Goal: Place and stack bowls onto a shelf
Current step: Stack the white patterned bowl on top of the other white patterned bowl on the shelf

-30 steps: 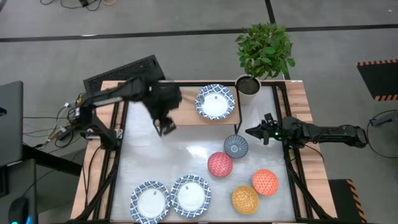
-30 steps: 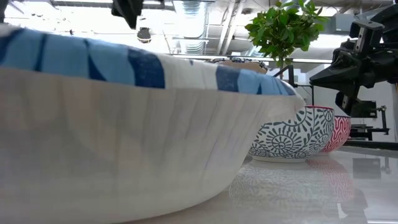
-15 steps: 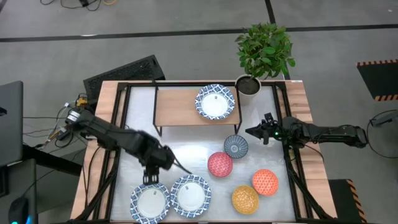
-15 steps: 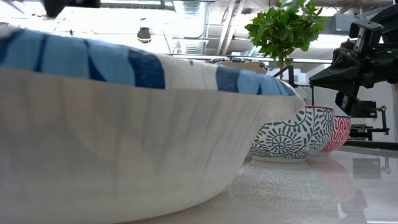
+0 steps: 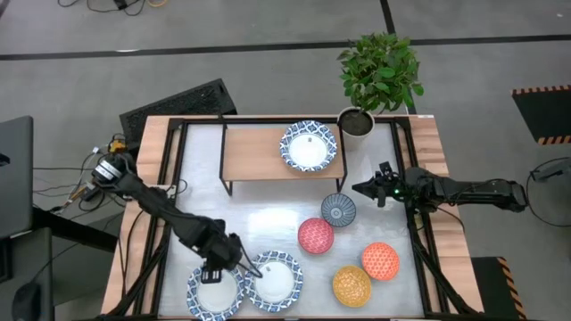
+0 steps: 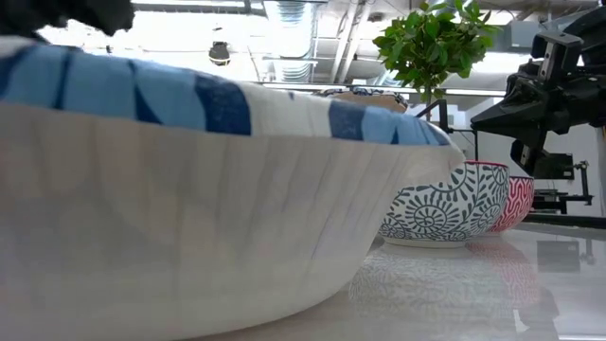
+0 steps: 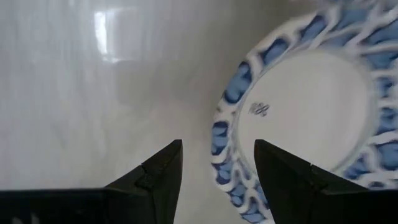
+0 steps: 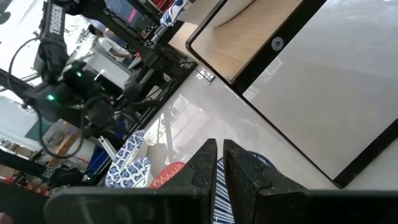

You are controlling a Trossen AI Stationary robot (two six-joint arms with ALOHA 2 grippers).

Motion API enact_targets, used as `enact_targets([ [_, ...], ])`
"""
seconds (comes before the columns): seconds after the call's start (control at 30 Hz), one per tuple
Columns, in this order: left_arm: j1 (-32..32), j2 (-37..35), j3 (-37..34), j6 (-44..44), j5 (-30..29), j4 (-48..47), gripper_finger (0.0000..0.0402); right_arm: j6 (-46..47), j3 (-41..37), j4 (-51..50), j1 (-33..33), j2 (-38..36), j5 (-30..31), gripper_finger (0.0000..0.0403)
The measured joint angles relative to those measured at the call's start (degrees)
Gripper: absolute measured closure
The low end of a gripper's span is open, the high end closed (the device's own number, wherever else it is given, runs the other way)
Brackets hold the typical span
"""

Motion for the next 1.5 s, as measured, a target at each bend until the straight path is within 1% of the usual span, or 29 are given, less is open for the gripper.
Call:
enact_targets([
  [0.07,-0.4,0.0,-2.1,-0.8,0.3,2.5,0.0219,0.0,0.0,0.0,0.0,0.0,0.0,0.0346],
  [0.17,-0.8,0.0,-5.1,-1.5,3.2,8.8,0.0219,0.4,0.0,0.0,0.0,0.0,0.1,0.0346],
  [0.23,-1.0,0.0,-6.9,-2.4,4.2,12.2,0.0219,0.4,0.0,0.0,0.0,0.0,0.1,0.0346],
  [0.37,-1.1,0.0,-8.7,-3.9,4.1,13.0,0.022,0.4,0.0,0.0,0.0,0.0,0.1,0.0346],
  [0.47,-1.1,0.0,-10.1,-4.0,4.1,14.8,0.0231,0.5,0.0,0.0,0.0,0.0,0.1,0.0346],
  [0.6,-1.1,0.0,-12.0,-4.0,4.0,19.8,0.0266,0.6,0.0,0.0,0.0,0.0,0.1,0.0346],
  [0.73,-1.1,0.0,-12.1,-4.0,3.8,19.9,0.0312,1.0,0.0,0.0,0.0,0.0,0.1,0.0346],
  [0.9,-1.1,0.0,-12.1,-5.2,4.3,19.4,0.0383,0.8,0.0,0.0,0.0,0.0,0.1,0.0346],
  [0.97,-1.1,0.0,-12.1,-6.0,4.6,19.3,0.0395,0.6,0.0,0.0,0.0,0.0,0.1,0.0346],
  [1.03,-1.0,0.0,-12.1,-7.3,5.6,19.0,0.0395,0.6,0.0,0.0,0.0,0.0,0.1,0.0346],
  [1.17,-1.2,-0.5,-12.1,-11.8,8.7,18.5,0.04,0.6,0.0,0.0,0.0,0.0,0.1,0.0346],
  [1.27,-1.5,-2.6,-12.1,-16.5,9.9,17.6,0.0401,0.6,0.0,0.0,0.0,0.0,0.1,0.0346],
  [1.37,-1.5,-6.2,-12.1,-22.8,11.2,16.6,0.0401,0.5,0.0,0.0,0.0,0.0,0.1,0.0346],
  [1.5,-1.2,-12.6,-11.5,-33.2,10.5,14.4,0.0401,0.4,0.0,0.0,0.0,0.0,0.1,0.0346],
])
